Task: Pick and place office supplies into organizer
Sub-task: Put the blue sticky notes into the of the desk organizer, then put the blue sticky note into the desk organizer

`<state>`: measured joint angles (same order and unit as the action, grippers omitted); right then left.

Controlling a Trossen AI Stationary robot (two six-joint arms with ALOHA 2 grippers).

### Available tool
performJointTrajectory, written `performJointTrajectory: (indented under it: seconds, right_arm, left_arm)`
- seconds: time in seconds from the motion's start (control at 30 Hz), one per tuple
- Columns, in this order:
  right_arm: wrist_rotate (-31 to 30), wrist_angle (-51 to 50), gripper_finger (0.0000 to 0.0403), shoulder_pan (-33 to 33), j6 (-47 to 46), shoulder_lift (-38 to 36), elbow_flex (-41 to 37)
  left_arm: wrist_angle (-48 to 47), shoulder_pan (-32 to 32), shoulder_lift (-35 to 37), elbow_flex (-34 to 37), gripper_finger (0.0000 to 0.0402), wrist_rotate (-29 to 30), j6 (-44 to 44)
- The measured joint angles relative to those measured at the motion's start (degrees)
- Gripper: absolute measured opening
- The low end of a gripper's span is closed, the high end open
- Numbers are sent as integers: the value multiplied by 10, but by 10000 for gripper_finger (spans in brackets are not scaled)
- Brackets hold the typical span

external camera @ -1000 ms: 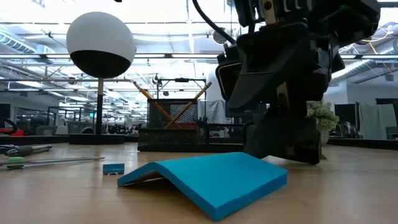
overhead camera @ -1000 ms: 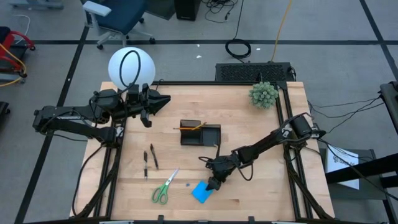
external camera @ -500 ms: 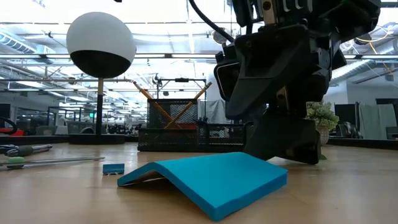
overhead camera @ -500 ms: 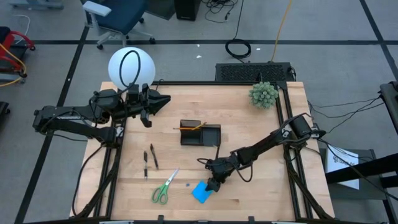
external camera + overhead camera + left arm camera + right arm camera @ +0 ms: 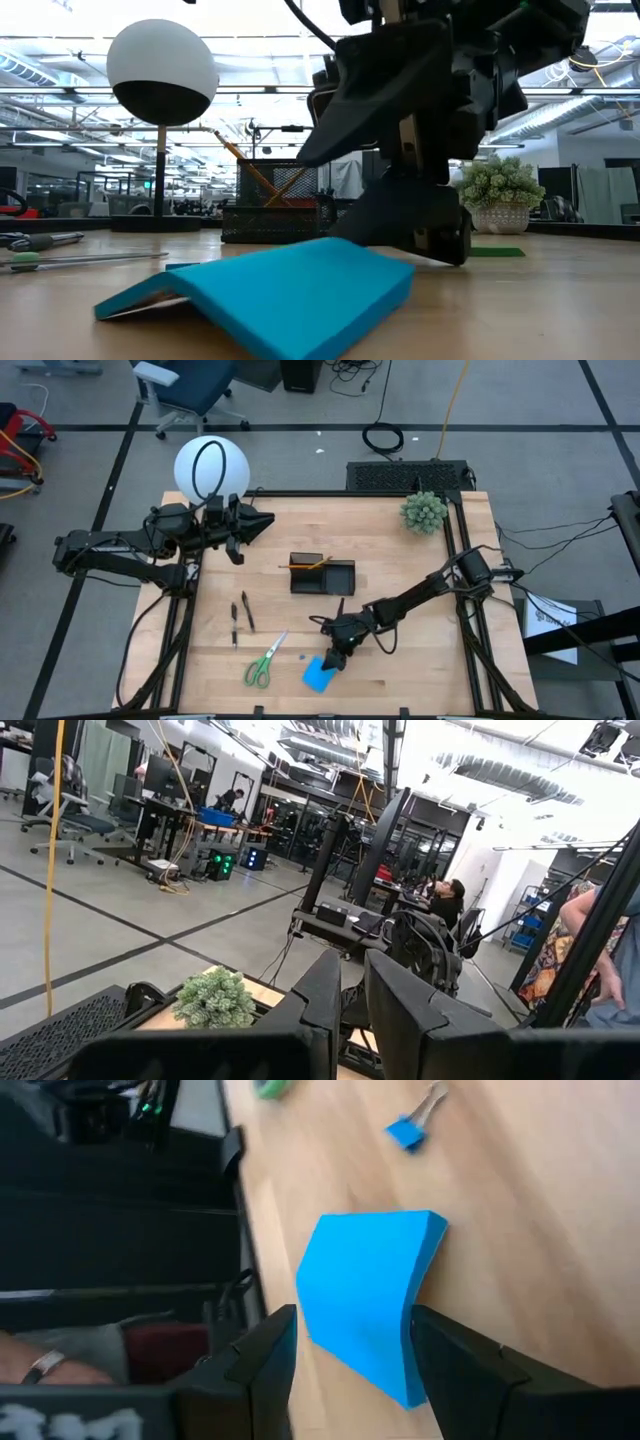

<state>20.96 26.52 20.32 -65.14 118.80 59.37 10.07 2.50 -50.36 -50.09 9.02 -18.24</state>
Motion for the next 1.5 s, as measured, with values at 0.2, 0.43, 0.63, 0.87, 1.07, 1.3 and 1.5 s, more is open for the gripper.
performJointTrajectory:
  seconds: [0.2, 0.43, 0.63, 0.87, 1.07, 1.3, 1.5]
  right_arm:
    - [15, 13, 185, 4, -14, 0, 0]
    - [1, -10, 185, 4, -23, 1, 0]
    - [1, -20, 185, 4, -25, 1, 0]
    - [2, -16, 185, 4, -27, -6, 0]
    - [6, -8, 185, -1, -30, -12, 0]
    - [20, 46, 185, -18, -58, -16, -1]
    - [13, 23, 185, -28, -44, -40, -3]
  left_arm:
    - [0, 0, 0, 0, 47, 0, 0]
    - [0, 0, 0, 0, 47, 0, 0]
    - [0, 0, 0, 0, 47, 0, 0]
    - [0, 0, 0, 0, 47, 0, 0]
    - [0, 0, 0, 0, 47, 0, 0]
    - [0, 0, 0, 0, 47, 0, 0]
    - [1, 0, 0, 0, 47, 0, -2]
